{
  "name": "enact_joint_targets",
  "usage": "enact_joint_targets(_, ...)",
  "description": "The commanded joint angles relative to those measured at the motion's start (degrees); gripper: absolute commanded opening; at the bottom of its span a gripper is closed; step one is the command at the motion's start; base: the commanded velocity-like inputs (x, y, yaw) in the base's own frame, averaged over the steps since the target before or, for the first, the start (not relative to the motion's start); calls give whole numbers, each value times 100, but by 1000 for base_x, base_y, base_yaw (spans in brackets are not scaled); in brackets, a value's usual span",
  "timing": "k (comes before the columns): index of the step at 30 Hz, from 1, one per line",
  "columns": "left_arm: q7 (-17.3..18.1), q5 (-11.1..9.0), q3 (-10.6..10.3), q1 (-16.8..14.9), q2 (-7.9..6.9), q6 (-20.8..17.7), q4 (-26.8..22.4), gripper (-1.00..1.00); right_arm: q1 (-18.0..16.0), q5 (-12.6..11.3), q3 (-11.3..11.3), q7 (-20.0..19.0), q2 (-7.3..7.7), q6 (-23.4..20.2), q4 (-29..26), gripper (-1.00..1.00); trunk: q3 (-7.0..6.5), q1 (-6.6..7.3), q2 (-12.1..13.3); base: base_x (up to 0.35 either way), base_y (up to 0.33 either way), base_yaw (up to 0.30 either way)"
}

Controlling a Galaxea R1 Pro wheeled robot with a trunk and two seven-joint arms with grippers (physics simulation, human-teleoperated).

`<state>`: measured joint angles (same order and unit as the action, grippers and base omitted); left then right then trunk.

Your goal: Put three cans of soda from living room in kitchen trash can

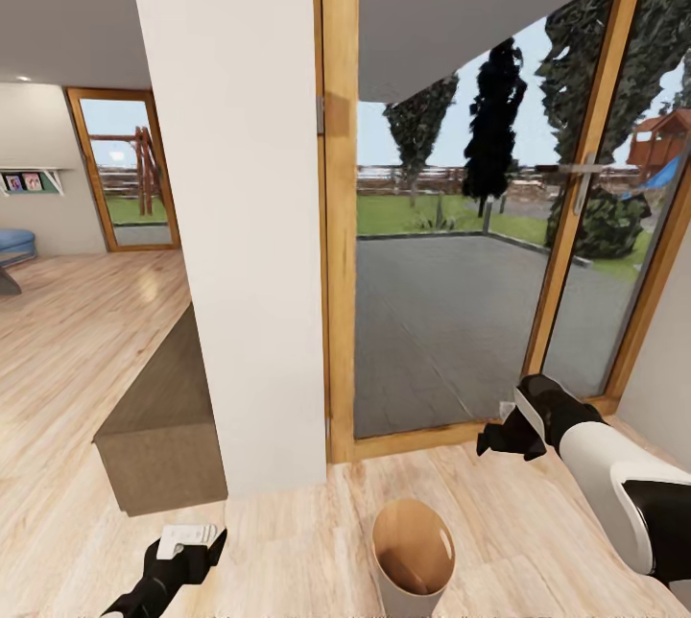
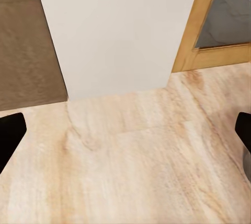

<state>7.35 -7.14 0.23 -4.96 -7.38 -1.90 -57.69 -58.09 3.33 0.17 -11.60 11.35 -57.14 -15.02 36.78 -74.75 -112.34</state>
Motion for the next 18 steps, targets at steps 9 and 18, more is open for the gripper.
enact_joint_targets(9, 12, -6, 12, -4, 0, -5, 5, 100, 0, 1, 0, 0, 2, 1, 7, 100, 162, -198, -362, 0, 0, 0)
enact_joint_targets(18, 19, -21, 5, -4, 0, -3, 300, 100, 0, 1, 0, 2, -5, 1, 4, 100, 324, -396, -723, 0, 0, 0)
